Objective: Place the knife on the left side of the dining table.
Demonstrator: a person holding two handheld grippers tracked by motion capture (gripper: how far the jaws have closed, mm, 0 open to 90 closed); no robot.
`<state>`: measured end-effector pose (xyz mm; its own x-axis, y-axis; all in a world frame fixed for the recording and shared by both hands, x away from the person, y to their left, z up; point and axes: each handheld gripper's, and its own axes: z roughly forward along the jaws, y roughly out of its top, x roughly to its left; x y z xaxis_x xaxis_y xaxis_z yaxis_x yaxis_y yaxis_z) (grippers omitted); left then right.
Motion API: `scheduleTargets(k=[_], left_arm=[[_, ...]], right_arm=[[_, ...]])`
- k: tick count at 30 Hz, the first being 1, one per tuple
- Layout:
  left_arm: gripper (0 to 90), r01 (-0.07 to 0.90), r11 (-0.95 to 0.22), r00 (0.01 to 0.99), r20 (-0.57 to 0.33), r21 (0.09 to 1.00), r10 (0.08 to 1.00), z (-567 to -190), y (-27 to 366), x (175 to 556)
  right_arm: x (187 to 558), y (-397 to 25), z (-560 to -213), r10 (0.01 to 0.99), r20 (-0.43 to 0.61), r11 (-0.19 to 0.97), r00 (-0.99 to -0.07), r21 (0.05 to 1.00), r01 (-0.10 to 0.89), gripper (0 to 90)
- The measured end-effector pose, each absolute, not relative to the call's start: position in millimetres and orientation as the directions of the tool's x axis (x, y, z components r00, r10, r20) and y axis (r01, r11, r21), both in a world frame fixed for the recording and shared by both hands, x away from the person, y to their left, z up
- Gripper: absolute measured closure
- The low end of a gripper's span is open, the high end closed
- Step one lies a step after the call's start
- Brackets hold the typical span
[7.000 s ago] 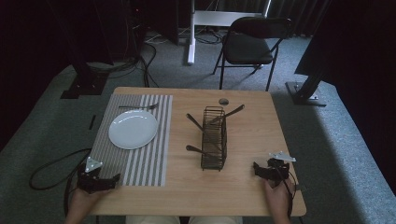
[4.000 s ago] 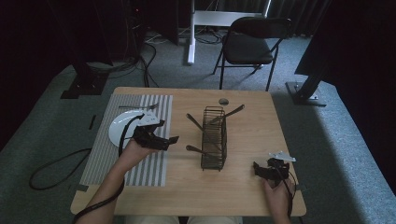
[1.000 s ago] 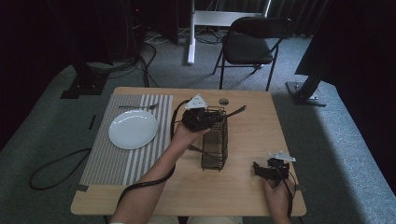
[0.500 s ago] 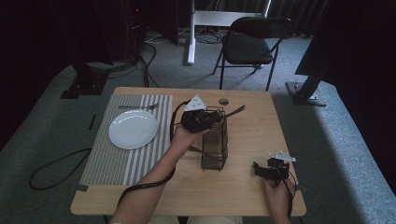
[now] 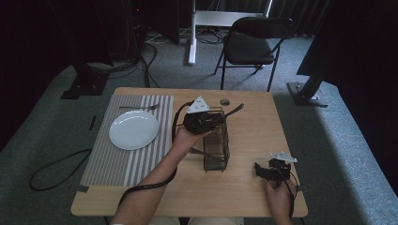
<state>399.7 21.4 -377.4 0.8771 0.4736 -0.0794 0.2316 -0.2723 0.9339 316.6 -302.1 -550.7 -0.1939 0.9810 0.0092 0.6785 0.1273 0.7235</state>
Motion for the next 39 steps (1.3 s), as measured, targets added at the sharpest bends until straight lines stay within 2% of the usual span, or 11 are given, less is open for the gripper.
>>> scheduleTargets(k=[2,3,5,6,7,9,13,22,29,39], left_arm=[[79.0,0.22,-0.252,0.878,-0.079,0.942,0.471,-375.8,23.9,399.6],[83.6,0.215,-0.189,0.879,-0.106,0.958,0.465,-372.5,28.7,398.4],[84.3,0.215,-0.189,0.879,-0.106,0.958,0.465,-372.5,28.7,398.4],[84.4,0.239,-0.106,0.887,-0.173,0.965,0.428,-351.1,39.5,401.2],[84.5,0.214,-0.087,0.863,-0.146,0.973,0.484,-335.9,45.9,401.7],[84.5,0.227,-0.07,0.873,-0.172,0.971,0.457,-327.1,51.9,403.9],[84.4,0.216,-0.12,0.869,-0.135,0.969,0.477,-323.1,53.8,400.4],[84.4,0.193,-0.09,0.854,-0.123,0.977,0.505,-303.5,71.3,386.2],[84.4,0.142,-0.065,0.818,-0.08,0.988,0.57,-280.1,97.3,361.4],[84.3,0.111,-0.077,0.748,-0.033,0.991,0.663,-270.2,135.4,337.9]], right_arm=[[316.6,-302.1,-550.7,0.981,0.009,0.127,-0.194,0.724,0.678,11.6],[316.6,-302.1,-550.7,0.981,0.009,0.127,-0.194,0.724,0.678,11.6],[316.6,-302.1,-550.7,0.981,0.009,0.127,-0.194,0.724,0.678,11.6],[316.6,-302.1,-550.7,0.981,0.01,0.126,-0.193,0.723,0.679,11.7],[316.7,-302.1,-550.7,0.981,0.009,0.127,-0.193,0.724,0.679,11.6],[316.6,-302.1,-550.6,0.981,0.009,0.126,-0.193,0.723,0.679,11.7],[316.7,-302.0,-550.7,0.981,0.01,0.126,-0.192,0.724,0.679,11.7],[316.6,-302.1,-550.6,0.981,0.009,0.127,-0.193,0.723,0.679,11.7],[316.7,-302.1,-550.6,0.981,0.008,0.127,-0.193,0.723,0.679,11.7],[316.6,-302.0,-550.5,0.981,0.01,0.125,-0.192,0.722,0.681,11.7]])
